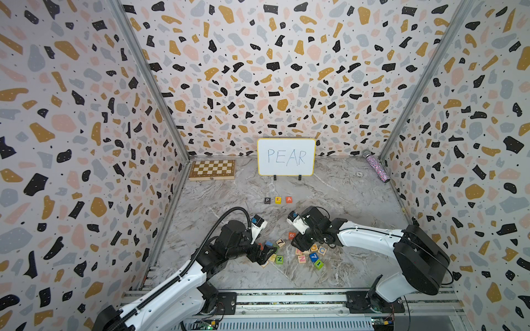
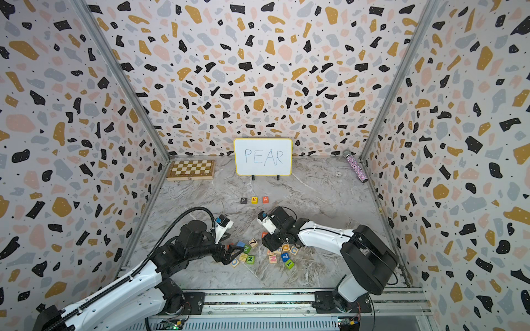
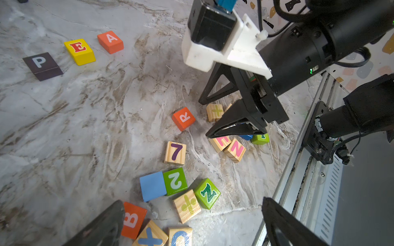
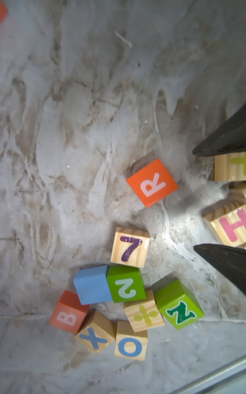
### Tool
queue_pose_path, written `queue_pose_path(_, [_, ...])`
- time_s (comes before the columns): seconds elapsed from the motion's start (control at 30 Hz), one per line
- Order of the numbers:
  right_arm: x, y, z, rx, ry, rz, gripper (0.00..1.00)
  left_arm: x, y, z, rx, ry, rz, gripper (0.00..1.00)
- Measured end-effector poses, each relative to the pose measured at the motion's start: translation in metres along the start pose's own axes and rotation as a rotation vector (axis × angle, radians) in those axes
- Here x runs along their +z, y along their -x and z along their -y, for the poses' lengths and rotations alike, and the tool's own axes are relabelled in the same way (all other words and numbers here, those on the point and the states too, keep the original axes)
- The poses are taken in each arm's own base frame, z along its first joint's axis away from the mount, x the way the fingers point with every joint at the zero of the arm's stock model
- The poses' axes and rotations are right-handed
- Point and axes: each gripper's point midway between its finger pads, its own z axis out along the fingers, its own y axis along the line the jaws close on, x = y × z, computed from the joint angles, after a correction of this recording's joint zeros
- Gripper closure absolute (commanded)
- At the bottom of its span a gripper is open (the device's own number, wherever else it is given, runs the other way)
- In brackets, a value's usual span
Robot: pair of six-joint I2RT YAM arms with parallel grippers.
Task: Spell the uppercase word “pear” with letter blocks
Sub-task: Pick up the letter block from the center of the board.
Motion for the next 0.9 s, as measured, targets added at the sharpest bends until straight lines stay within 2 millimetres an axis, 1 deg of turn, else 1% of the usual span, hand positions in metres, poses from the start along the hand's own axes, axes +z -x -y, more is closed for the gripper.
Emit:
queue_pose_path(0.07, [0.003, 0.003, 0.008, -0.026, -0.007, -0.002, 0.36, 0.002, 0.000, 0.002, 0.006, -0.008, 0.000, 0.01])
queue_pose_path(0.13, [0.011, 0.008, 0.012, -0.046, 0.006, -0.017, 0.38, 0.003, 0.000, 0.004, 0.013, -0.018, 0.001, 0.01])
queue_pose_path(0.23, [0.024, 0.016, 0.013, -0.080, 0.040, -0.047, 0.38, 0.005, 0.000, 0.007, 0.021, -0.027, 0.004, 0.01])
queue_pose_path(0.3, [0.029, 0.016, 0.011, -0.108, 0.065, -0.064, 0.38, 0.006, -0.001, 0.007, 0.024, -0.030, 0.002, 0.01])
queue_pose_path(0.43, [0.030, 0.012, 0.007, -0.148, 0.092, -0.090, 0.38, 0.012, -0.007, 0.006, 0.019, -0.030, -0.027, 0.01])
queue_pose_path(0.57, [0.031, 0.019, 0.005, -0.190, 0.111, -0.097, 0.39, 0.014, -0.009, 0.005, 0.020, -0.029, -0.037, 0.01])
queue_pose_path(0.63, [0.034, 0.020, 0.005, -0.205, 0.120, -0.106, 0.40, 0.014, -0.009, 0.005, 0.022, -0.030, -0.033, 0.01])
queue_pose_path(0.73, [0.038, 0.014, 0.004, -0.221, 0.134, -0.139, 0.41, 0.015, -0.010, 0.005, 0.023, -0.034, -0.034, 0.01])
queue_pose_path(0.9, [0.036, 0.011, 0.003, -0.240, 0.145, -0.156, 0.45, 0.018, -0.012, 0.007, 0.021, -0.051, -0.046, 0.01])
